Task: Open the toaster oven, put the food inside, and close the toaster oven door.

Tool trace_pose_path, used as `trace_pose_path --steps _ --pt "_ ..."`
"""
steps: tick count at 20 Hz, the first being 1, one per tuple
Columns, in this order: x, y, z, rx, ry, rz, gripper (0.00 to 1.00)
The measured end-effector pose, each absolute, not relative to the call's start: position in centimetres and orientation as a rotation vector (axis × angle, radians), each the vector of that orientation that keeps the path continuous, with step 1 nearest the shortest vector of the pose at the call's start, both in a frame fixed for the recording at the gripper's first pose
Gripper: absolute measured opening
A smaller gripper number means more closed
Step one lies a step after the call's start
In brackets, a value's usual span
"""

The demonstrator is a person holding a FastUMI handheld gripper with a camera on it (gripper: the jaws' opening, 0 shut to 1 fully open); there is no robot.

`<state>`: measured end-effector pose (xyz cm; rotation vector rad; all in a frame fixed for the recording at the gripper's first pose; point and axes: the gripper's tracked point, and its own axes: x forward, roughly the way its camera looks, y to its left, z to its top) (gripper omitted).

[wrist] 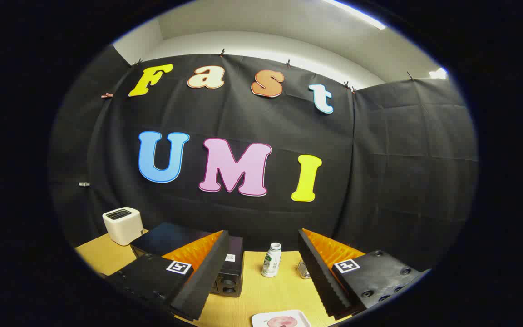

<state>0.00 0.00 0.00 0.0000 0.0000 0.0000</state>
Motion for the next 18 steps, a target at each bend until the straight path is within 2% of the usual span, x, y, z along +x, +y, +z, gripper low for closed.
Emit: trace_pose_path --steps 18 --pt "-0.7 2.1 -0.8 0.011 0.020 0.003 0.98"
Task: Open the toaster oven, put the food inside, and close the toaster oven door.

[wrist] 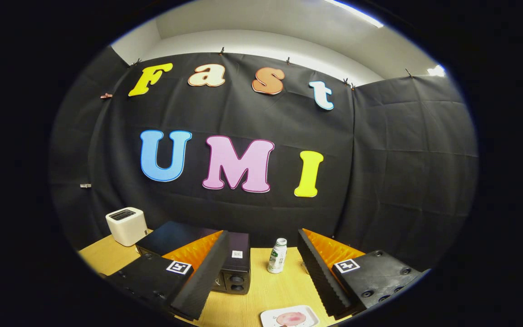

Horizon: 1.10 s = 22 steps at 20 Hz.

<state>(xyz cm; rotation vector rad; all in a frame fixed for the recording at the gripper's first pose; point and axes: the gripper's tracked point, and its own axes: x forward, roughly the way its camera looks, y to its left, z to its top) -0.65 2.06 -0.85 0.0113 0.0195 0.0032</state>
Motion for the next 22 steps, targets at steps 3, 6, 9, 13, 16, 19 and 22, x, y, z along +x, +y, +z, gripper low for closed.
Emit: trace_pose_path --steps 3,6,9,13,16,19,22 --pt "-0.5 3.3 -1.3 0.002 0.029 0.016 0.98" --pt "0.0 5.4 -1.8 0.005 0.047 0.041 0.98" --pt "0.9 8.1 -2.7 0.013 0.071 0.061 0.98" --pt "2.4 12.4 -5.6 0.017 0.144 0.096 0.98" --pt "3.7 15.9 -8.8 0.026 0.225 0.126 0.98" --pt "4.6 18.9 -12.7 0.046 0.321 0.146 0.98" --pt "5.7 21.5 -16.3 0.049 0.404 0.153 0.98"
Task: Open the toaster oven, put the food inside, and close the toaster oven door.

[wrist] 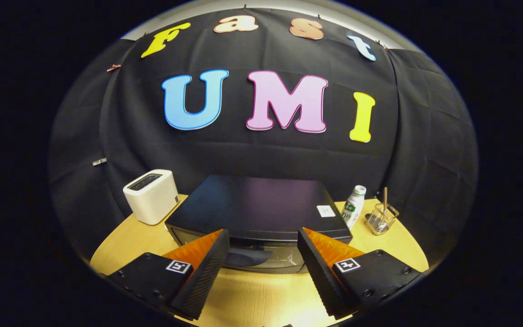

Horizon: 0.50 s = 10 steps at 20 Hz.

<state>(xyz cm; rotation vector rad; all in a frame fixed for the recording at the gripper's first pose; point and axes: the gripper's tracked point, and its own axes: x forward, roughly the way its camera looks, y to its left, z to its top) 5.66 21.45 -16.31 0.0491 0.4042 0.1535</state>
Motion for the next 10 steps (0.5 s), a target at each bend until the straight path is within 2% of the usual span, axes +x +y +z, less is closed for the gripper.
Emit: trace_pose_path --steps 5,10 --pt "7.3 25.0 -19.9 0.061 0.491 0.162 0.99" --pt "8.4 26.0 -19.9 0.032 0.490 0.111 0.99"
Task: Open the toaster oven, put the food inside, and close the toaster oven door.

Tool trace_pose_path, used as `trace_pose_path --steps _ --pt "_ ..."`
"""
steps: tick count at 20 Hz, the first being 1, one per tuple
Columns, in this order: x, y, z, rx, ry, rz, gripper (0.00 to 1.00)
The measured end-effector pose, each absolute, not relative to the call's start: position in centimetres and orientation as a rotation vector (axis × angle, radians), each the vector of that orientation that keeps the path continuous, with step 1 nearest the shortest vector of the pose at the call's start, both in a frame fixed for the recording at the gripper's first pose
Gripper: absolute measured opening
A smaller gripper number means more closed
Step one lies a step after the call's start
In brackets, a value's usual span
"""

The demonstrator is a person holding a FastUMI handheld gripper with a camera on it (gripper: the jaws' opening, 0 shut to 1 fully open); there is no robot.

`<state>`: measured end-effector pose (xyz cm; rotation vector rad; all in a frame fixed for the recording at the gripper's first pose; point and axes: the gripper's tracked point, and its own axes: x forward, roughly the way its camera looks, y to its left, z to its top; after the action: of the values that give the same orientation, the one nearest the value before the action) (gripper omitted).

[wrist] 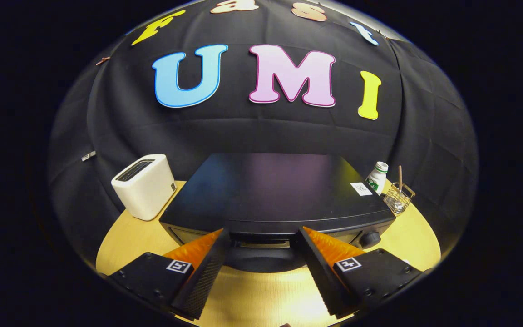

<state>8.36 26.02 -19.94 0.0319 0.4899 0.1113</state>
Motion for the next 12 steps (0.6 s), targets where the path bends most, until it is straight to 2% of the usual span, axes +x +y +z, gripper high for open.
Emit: trace_pose_path --steps 12 --pt "2.7 25.8 -21.8 0.033 0.515 0.084 0.99"
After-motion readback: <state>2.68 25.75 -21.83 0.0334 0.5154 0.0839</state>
